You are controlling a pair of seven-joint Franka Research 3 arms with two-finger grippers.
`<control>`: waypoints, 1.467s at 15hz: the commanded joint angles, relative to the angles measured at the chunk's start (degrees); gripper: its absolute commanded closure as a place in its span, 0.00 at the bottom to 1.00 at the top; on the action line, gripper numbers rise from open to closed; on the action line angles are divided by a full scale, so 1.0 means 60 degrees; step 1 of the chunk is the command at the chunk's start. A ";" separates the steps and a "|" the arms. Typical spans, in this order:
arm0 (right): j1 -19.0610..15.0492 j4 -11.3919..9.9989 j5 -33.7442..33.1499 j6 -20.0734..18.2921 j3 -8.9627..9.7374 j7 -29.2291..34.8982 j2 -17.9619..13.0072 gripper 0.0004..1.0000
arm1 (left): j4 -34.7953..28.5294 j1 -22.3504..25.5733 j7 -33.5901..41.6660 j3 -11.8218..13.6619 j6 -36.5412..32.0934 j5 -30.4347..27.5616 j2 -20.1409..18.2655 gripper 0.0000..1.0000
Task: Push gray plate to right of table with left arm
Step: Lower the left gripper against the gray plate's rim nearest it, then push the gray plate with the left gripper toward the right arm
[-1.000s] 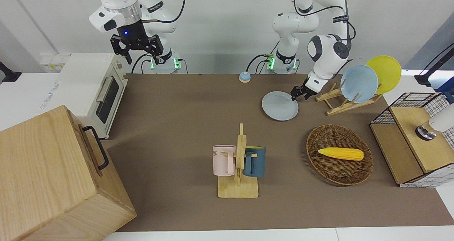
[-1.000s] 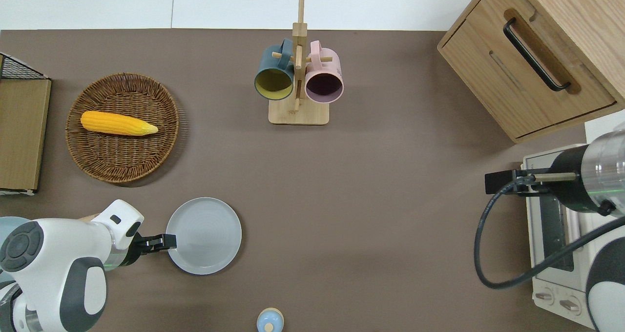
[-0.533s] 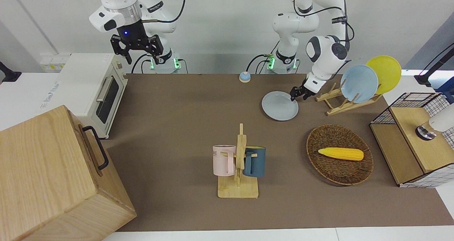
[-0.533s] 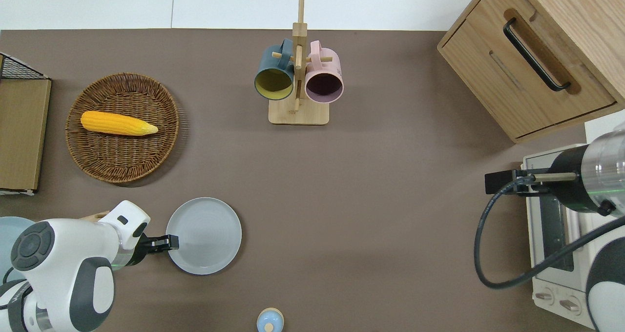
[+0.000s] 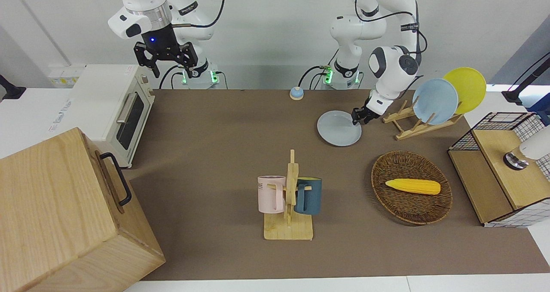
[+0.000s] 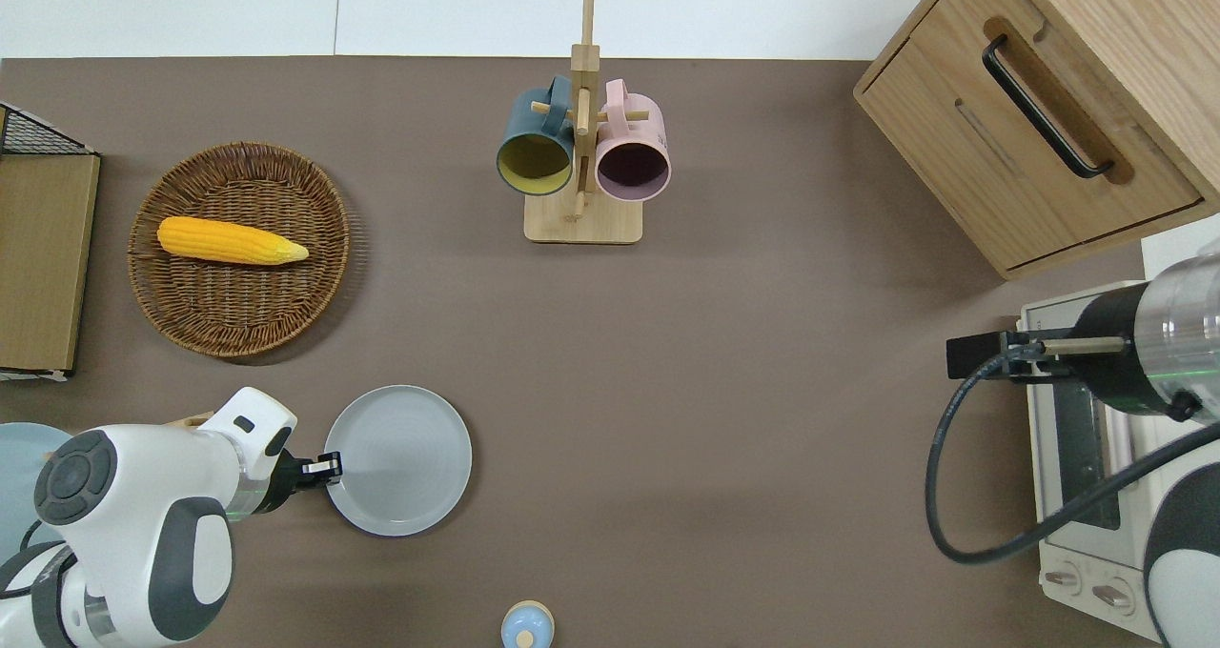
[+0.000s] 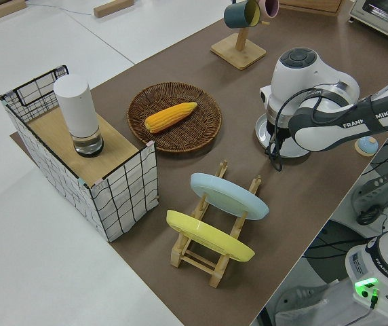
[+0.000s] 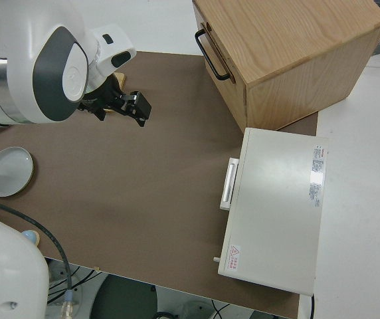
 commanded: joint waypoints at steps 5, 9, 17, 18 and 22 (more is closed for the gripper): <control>-0.0230 -0.0260 0.0205 0.0003 0.0138 0.0097 -0.0261 0.00 | -0.0150 0.0029 -0.0787 -0.0354 0.0371 -0.0442 -0.0004 1.00; -0.0230 -0.0260 0.0205 0.0003 0.0138 0.0112 -0.0261 0.00 | -0.0150 -0.0015 -0.1110 -0.0719 0.0371 -0.0705 0.0039 1.00; -0.0230 -0.0260 0.0205 0.0002 0.0138 0.0111 -0.0261 0.00 | -0.0121 -0.0921 -0.2280 -0.1394 0.0693 -0.1204 0.0112 1.00; -0.0230 -0.0260 0.0205 0.0003 0.0138 0.0097 -0.0261 0.00 | -0.0121 -0.1112 -0.2485 -0.1423 0.0824 -0.1262 0.0142 1.00; -0.0230 -0.0260 0.0205 0.0003 0.0138 0.0097 -0.0261 0.00 | -0.0077 -0.1625 -0.3306 -0.1803 0.1117 -0.1541 0.0186 1.00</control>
